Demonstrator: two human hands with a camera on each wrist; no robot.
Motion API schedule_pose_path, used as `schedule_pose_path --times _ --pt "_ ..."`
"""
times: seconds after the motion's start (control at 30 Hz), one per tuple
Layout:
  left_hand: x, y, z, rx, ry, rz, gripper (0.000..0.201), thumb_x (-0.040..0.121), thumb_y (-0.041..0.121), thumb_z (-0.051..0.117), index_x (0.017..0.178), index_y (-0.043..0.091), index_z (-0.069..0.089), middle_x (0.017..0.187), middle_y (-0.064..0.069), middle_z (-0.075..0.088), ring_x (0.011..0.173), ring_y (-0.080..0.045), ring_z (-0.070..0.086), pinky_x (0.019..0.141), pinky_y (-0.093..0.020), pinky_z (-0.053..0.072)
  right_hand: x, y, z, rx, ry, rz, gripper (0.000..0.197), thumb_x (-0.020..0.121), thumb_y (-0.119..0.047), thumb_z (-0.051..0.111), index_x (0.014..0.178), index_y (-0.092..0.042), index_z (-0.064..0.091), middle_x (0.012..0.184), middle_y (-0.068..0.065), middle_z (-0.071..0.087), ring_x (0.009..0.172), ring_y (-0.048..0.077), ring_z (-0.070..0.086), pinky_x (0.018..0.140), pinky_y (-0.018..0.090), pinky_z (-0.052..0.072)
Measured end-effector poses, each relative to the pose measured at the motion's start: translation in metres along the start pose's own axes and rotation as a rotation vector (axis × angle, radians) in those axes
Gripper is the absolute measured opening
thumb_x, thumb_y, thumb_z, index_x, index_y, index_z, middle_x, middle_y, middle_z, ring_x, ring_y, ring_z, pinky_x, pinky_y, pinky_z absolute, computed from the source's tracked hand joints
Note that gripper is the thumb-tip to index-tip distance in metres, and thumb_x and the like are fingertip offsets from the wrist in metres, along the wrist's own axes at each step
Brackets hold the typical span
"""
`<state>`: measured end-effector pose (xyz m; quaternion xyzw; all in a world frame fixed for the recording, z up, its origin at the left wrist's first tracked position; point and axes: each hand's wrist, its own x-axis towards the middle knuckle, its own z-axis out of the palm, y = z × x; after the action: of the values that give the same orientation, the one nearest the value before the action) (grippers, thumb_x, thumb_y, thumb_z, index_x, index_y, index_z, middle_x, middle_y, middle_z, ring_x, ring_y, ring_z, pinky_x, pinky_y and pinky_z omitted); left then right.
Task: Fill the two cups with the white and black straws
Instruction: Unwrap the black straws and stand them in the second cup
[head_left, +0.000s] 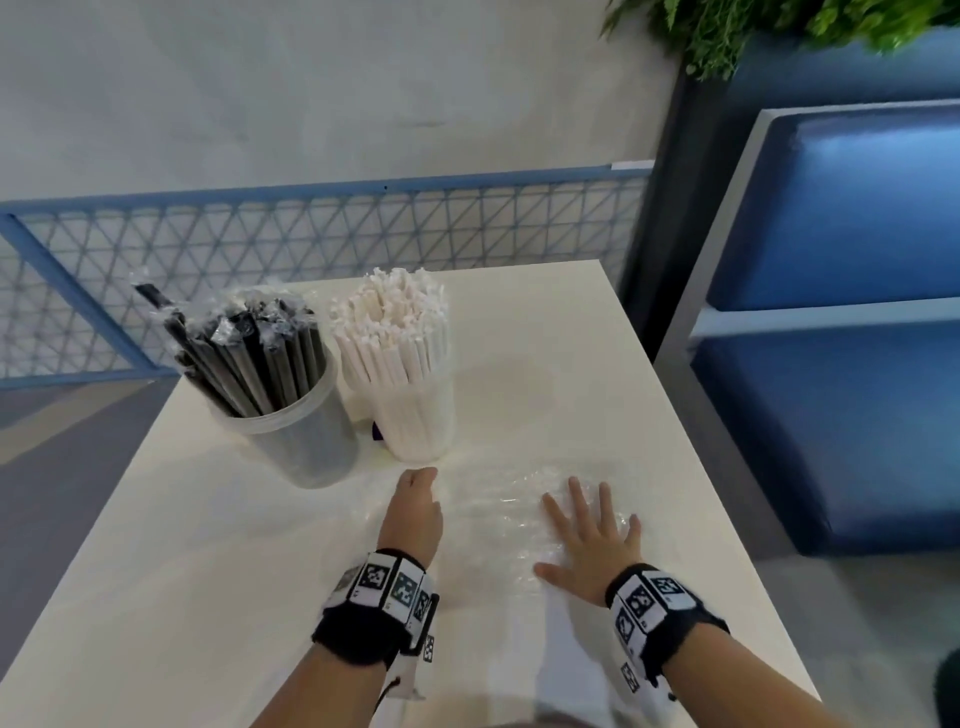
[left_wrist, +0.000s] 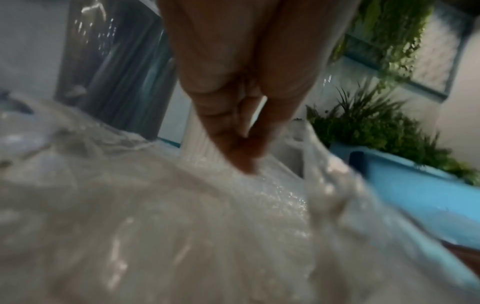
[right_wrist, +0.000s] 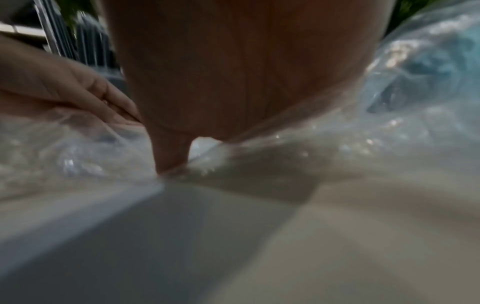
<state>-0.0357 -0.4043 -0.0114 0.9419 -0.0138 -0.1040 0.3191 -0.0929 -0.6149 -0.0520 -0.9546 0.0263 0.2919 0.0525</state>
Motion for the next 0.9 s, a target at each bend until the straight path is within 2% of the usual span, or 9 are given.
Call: schedule_pose_path --times 0.07,0.13,0.2,0.27,0.37,0.47,0.67,0.8,0.9 --pt "0.000 0.007 0.006 0.320 0.132 0.081 0.054 0.085 -0.005 0.045 0.137 0.006 0.036 0.143 -0.013 0.034 0.126 -0.026 0.039 0.103 -0.031 0.033 0.001 0.002 0.000 -0.001 -0.052 -0.020 0.086 0.075 -0.081 0.015 0.125 -0.034 -0.037 0.143 0.003 -0.044 0.133 0.036 -0.036 0.109 0.066 -0.002" --pt "-0.006 0.031 0.014 0.424 0.182 0.312 0.061 0.085 0.009 0.056 0.140 0.004 0.032 0.150 -0.016 0.027 0.136 -0.031 0.031 0.112 -0.045 0.023 0.003 0.000 0.000 -0.005 -0.072 -0.020 0.084 0.083 -0.074 0.024 0.124 -0.034 -0.037 0.144 0.004 -0.043 0.134 0.039 -0.034 0.109 0.067 -0.002" --pt "-0.016 0.057 0.030 0.546 -0.050 0.488 0.079 0.087 0.037 0.056 0.147 0.007 0.013 0.156 -0.010 0.004 0.144 -0.030 0.008 0.115 -0.049 0.001 0.003 -0.003 0.000 -0.013 -0.085 -0.006 0.086 0.083 -0.073 0.026 0.127 -0.032 -0.037 0.143 0.005 -0.043 0.133 0.040 -0.034 0.108 0.068 -0.003" --pt "-0.018 0.066 0.051 0.671 -0.354 0.413 0.093 0.084 0.057 0.049 0.148 0.016 -0.004 0.156 -0.007 -0.015 0.144 -0.031 -0.013 0.112 -0.050 -0.012 0.003 -0.005 -0.002 -0.024 -0.105 -0.006 0.093 0.082 -0.073 0.028 0.135 -0.027 -0.033 0.136 0.004 -0.047 0.133 0.041 -0.035 0.108 0.068 -0.004" --pt "-0.003 0.039 0.063 0.728 -0.530 0.235 0.101 0.077 0.073 0.042 0.146 0.025 -0.013 0.153 -0.008 -0.027 0.140 -0.034 -0.024 0.112 -0.054 -0.011 0.003 -0.004 -0.003 0.007 -0.111 -0.019 0.095 0.074 -0.079 0.021 0.140 -0.031 -0.028 0.138 0.003 -0.047 0.132 0.039 -0.037 0.108 0.068 -0.004" --pt "0.010 0.009 0.060 0.745 -0.596 0.227 0.102 0.075 0.075 0.043 0.141 0.035 -0.024 0.148 -0.003 -0.039 0.139 -0.025 -0.030 0.111 -0.055 -0.012 0.003 -0.001 -0.004 0.039 -0.109 -0.017 0.091 0.080 -0.075 0.032 0.140 -0.038 -0.026 0.141 0.000 -0.046 0.134 0.037 -0.036 0.109 0.067 -0.003" --pt "0.014 -0.011 0.055 0.747 -0.568 0.250 0.110 0.066 0.083 0.043 0.139 0.038 -0.027 0.143 0.000 -0.044 0.138 -0.021 -0.033 0.110 -0.054 -0.015 -0.001 0.018 -0.009 0.112 -0.079 0.067 0.113 0.068 -0.080 0.047 0.143 -0.033 -0.024 0.138 0.001 -0.049 0.139 0.024 -0.032 0.114 0.056 0.003" --pt "0.016 -0.020 0.047 0.732 -0.572 0.255 0.115 0.064 0.084 0.046 0.140 0.036 -0.026 0.143 0.000 -0.044 0.138 -0.020 -0.032 0.112 -0.051 -0.014 -0.009 0.033 -0.004 0.142 -0.056 0.158 0.119 0.064 -0.086 0.041 0.141 -0.029 -0.029 0.143 -0.006 -0.045 0.139 0.015 -0.032 0.109 0.066 0.008" --pt "0.018 -0.020 0.044 0.740 -0.585 0.269 0.117 0.065 0.081 0.049 0.140 0.033 -0.026 0.147 -0.004 -0.039 0.139 -0.022 -0.030 0.112 -0.050 -0.014 -0.012 0.033 -0.004 0.157 -0.061 0.173 0.121 0.064 -0.085 0.043 0.141 -0.026 -0.029 0.145 -0.007 -0.042 0.140 0.014 -0.029 0.109 0.066 0.007"
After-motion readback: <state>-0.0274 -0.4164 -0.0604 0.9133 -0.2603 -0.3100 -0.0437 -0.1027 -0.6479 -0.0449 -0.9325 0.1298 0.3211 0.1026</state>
